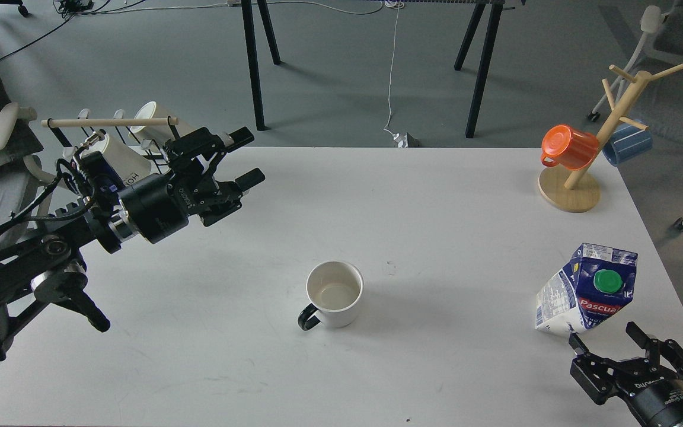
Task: Place cup and milk with both arms
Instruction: 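Reach the right gripper to the milk carton and grasp it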
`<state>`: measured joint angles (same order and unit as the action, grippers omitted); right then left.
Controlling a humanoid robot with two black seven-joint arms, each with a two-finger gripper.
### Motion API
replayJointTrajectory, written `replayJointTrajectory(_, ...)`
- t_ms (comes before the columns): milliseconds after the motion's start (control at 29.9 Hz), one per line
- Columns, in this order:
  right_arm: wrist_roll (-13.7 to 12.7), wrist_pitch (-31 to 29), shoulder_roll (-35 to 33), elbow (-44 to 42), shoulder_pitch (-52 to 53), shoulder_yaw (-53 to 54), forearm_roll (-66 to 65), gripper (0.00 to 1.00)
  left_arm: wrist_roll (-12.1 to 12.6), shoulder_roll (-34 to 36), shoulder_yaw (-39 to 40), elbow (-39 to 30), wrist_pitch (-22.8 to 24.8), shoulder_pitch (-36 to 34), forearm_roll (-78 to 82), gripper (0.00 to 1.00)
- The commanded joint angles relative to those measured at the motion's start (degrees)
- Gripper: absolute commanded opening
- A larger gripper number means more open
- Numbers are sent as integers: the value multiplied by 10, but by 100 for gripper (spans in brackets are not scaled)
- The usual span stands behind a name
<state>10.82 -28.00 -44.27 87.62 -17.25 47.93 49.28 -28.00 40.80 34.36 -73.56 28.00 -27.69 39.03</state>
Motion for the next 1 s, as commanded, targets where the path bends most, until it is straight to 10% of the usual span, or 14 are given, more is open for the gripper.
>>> replayJointTrajectory(0, 0, 0, 8, 0, 9, 1, -2, 98, 0, 2, 0, 0, 0, 4, 0, 85)
replayJointTrajectory(568, 4, 0, 50, -7, 59, 4, -4, 96, 0, 1, 0, 1, 0, 9, 0, 85)
replayJointTrajectory(635, 9, 0, 54, -8, 61, 6, -13, 88, 0, 0, 0, 1, 0, 9, 0, 85)
replayJointTrajectory(769, 30, 0, 63, -8, 62, 11, -73, 40, 0, 0, 0, 8, 0, 10, 0, 85)
replayJointTrajectory(969, 32, 0, 81, -5, 64, 15, -94, 23, 0, 0, 0, 10, 0, 11, 0, 85)
